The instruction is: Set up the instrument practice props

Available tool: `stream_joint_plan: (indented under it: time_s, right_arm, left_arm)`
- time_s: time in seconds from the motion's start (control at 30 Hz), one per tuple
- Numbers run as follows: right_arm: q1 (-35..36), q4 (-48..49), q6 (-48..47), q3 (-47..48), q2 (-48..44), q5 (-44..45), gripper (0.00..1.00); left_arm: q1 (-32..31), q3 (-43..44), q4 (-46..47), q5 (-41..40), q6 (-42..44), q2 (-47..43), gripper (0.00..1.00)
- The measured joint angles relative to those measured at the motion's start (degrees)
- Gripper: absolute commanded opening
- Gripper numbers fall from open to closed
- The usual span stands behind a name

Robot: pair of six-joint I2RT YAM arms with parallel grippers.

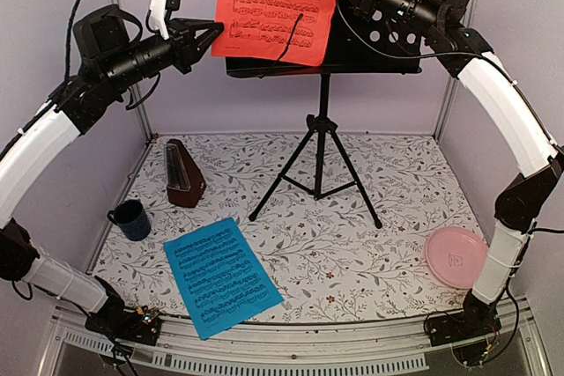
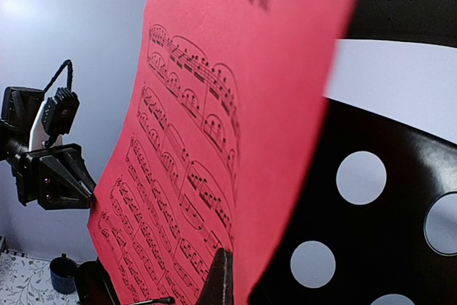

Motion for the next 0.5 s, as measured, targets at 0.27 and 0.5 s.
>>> stream_joint_plan:
  time_s: [0.27, 0.5]
  right_arm:
    - [0.24, 0.79, -0.09, 0.00, 0.00, 0.33, 0.01]
    - [0.44, 1.16, -0.46, -0.02, 0.00, 0.76, 0.01]
  left_arm:
    - [0.04, -1.11, 0.98, 2.71, -1.16, -0.15, 0.00]
    - [0.02, -5.07, 2.82, 4.11, -3.08, -0.17, 0.00]
